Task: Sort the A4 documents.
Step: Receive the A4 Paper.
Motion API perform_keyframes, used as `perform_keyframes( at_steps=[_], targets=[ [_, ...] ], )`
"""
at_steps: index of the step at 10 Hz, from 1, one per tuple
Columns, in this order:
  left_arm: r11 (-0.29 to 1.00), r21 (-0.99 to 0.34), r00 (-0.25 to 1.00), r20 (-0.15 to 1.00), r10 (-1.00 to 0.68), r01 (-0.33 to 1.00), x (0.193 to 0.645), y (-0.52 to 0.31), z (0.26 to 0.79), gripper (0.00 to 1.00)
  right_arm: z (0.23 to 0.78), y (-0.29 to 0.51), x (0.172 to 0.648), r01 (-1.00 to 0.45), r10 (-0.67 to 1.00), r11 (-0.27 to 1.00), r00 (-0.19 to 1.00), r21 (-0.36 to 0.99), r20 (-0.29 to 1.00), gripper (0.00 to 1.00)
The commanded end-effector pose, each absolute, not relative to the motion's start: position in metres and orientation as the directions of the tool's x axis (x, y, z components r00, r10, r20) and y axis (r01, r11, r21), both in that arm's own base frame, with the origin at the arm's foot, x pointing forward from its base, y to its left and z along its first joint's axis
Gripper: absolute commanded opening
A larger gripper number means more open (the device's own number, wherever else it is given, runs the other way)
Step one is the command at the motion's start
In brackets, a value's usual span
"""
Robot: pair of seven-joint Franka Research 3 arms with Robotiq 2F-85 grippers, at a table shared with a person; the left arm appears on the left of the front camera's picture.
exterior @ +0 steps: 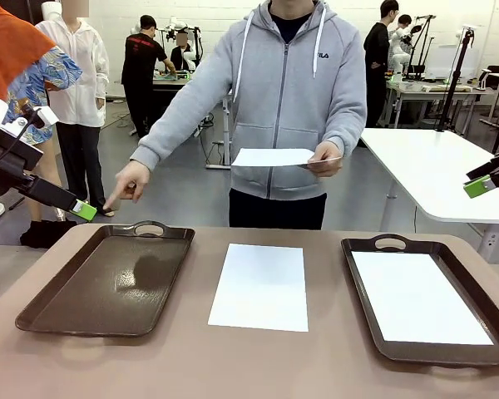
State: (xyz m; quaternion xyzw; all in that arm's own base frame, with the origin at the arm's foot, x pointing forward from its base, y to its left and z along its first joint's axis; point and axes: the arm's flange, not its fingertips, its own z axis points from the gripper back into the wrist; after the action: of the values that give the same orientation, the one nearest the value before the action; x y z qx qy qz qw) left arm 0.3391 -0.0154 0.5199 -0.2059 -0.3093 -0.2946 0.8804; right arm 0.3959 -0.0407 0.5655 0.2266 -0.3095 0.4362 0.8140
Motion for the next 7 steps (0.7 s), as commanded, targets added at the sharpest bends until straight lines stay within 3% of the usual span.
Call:
perform_keyframes(
  at_steps=[1,7],
  targets=[
    [0.730,-0.187,0.629,0.671,-0.394,0.657,0.3398,-0.0141,0.5186,1.00,0.5652,-0.0407,0.3958,-0.849,0.568,0.519,0.431,0.101,0.701,1.00],
    [0.730,-0.187,0.629,0.671,-0.394,0.657,0.3398,-0.0141,0.5186,1.00,0.5652,-0.0407,0.3958,-0.849,0.568,0.519,0.431,0.101,0.701,1.00]
  ],
)
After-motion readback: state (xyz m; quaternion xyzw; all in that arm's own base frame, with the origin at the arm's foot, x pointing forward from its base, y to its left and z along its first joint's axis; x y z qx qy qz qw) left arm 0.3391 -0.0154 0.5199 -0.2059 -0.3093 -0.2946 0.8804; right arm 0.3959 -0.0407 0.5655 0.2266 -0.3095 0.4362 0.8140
